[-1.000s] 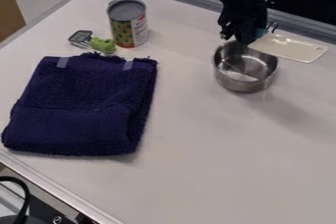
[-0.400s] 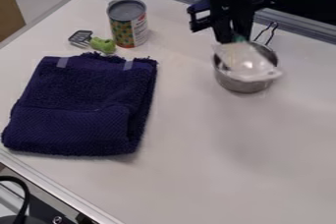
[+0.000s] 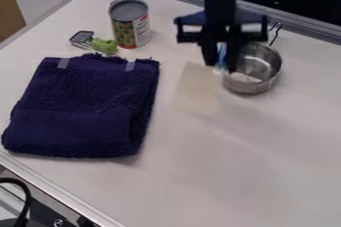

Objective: Move the knife down to the right of the table

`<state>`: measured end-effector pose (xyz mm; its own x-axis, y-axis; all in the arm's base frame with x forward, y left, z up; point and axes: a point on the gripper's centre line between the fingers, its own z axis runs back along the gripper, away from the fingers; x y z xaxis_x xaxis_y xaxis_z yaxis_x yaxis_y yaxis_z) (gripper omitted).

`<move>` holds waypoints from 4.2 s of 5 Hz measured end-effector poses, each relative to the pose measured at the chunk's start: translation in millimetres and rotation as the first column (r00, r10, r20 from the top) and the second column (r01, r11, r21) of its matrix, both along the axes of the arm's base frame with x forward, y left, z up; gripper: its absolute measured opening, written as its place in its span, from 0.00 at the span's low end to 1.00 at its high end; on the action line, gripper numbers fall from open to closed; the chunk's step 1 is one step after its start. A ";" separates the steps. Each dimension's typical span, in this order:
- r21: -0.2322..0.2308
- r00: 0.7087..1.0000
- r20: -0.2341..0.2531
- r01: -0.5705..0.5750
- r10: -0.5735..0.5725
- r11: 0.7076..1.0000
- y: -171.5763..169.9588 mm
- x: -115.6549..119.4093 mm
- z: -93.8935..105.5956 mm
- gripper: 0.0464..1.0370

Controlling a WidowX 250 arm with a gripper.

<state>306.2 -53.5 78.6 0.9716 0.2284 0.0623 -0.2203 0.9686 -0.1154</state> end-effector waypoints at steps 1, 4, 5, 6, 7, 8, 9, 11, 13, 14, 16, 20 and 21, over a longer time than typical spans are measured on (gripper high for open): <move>0.061 0.970 0.058 0.234 -0.237 0.970 -7.7 -9.3 -3.3 0.19; 0.177 0.758 -0.052 0.648 -0.650 0.741 -6.7 4.7 -12.8 0.19; 0.113 0.719 -0.083 0.695 -0.690 0.710 -13.1 2.2 -24.0 0.19; 0.123 0.731 -0.074 0.682 -0.678 0.721 -20.0 1.4 -26.7 0.19; 0.069 0.744 -0.060 0.668 -0.666 0.741 -28.4 -10.4 -36.7 0.19; 0.001 0.678 -0.020 0.735 -0.735 0.678 -41.7 -20.4 -35.2 0.19; -0.025 0.705 0.054 0.709 -0.707 0.705 -56.4 -20.8 -40.1 0.19; -0.058 0.843 0.105 0.534 -0.527 0.843 -73.6 -33.1 -60.5 0.19; -0.079 0.904 0.101 0.423 -0.415 0.903 -64.1 -49.6 -79.0 0.19; -0.073 0.924 0.129 0.370 -0.359 0.926 -62.3 -45.1 -80.3 0.19; -0.077 0.943 0.143 0.313 -0.300 0.947 -49.7 -39.7 -81.2 0.25; -0.071 0.996 0.089 0.001 0.006 0.997 -31.7 -28.2 -47.6 0.96; -0.055 0.981 0.124 -0.141 0.147 0.988 -22.7 -16.0 -18.9 0.96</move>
<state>290.2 -76.2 59.7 0.9130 0.3709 0.1697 -0.3378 0.9208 -0.1951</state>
